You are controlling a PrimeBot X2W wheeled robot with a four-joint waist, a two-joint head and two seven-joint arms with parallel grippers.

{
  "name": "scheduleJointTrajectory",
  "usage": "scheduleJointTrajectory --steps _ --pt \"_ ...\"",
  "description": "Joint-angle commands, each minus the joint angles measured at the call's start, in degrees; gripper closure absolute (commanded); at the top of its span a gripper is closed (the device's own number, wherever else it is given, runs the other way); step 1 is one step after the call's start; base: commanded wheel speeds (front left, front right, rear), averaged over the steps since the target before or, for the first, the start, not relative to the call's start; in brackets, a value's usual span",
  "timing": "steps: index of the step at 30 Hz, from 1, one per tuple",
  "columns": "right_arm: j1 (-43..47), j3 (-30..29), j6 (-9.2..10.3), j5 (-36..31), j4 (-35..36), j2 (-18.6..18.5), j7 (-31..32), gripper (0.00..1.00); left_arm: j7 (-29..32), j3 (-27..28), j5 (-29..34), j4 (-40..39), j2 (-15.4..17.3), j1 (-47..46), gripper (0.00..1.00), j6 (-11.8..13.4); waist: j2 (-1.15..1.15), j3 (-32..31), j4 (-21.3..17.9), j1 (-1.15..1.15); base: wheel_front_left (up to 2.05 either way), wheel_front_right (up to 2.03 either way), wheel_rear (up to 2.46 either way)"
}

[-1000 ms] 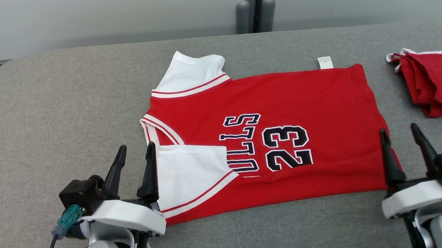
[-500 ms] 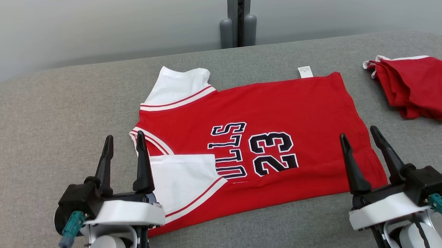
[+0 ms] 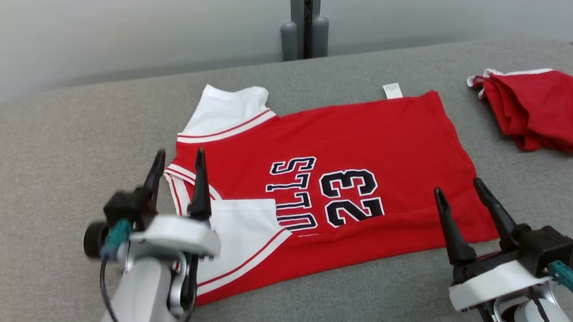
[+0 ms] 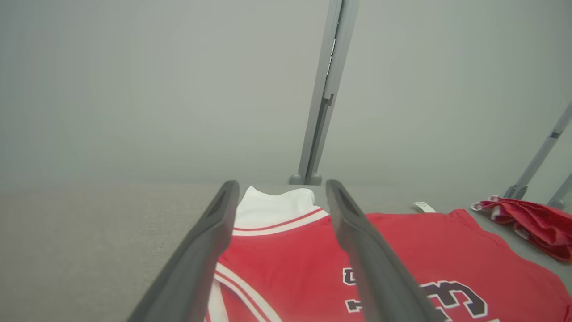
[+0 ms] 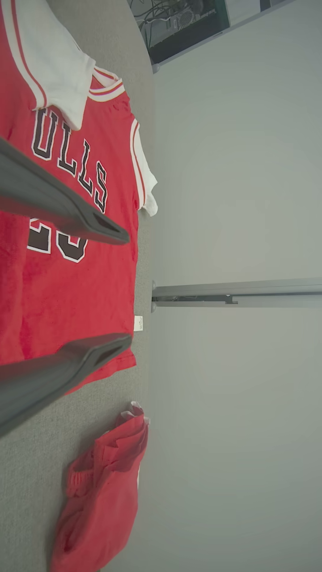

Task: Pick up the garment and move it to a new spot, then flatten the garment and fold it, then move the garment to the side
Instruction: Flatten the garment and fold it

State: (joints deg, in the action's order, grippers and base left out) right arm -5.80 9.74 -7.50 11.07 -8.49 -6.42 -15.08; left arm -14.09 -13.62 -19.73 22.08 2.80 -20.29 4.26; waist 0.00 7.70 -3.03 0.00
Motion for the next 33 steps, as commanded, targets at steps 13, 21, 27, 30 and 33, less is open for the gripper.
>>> scheduleJointTrajectory --steps 13,21,27,30,33 --pt "-7.18 2.59 0.01 0.22 -0.41 -0.75 -0.1 0.0 8.41 -2.45 2.56 25.96 1.75 -31.32 0.0 -2.11 0.0 14.4 -3.18 0.0 0.0 0.0 0.0" --pt "-10.82 4.56 0.01 0.03 -0.61 -1.03 -0.1 0.0 11.95 -2.63 2.62 37.06 2.2 -44.18 0.0 -2.35 0.0 20.57 -5.1 0.0 0.0 0.0 0.0" --pt "-12.63 5.86 0.01 0.17 -0.72 -1.2 -0.1 0.0 14.43 -2.52 2.22 44.19 2.62 -52.42 0.0 -1.84 0.0 23.79 -6.69 0.0 0.0 0.0 0.0" --pt "-12.86 6.86 0.01 0.4 -0.85 -0.89 -0.1 0.0 15.98 -3.02 2.63 47.15 3.17 -55.05 0.0 -1.55 0.0 24.64 -7.72 0.0 0.0 0.0 0.0" --pt "-13.12 7.63 0.01 0.54 -0.95 -0.72 -0.1 0.0 18.57 -3.83 3.26 49.13 3.58 -56.86 0.0 -1.15 0.0 25.43 -8.58 0.0 0.0 0.0 0.0"
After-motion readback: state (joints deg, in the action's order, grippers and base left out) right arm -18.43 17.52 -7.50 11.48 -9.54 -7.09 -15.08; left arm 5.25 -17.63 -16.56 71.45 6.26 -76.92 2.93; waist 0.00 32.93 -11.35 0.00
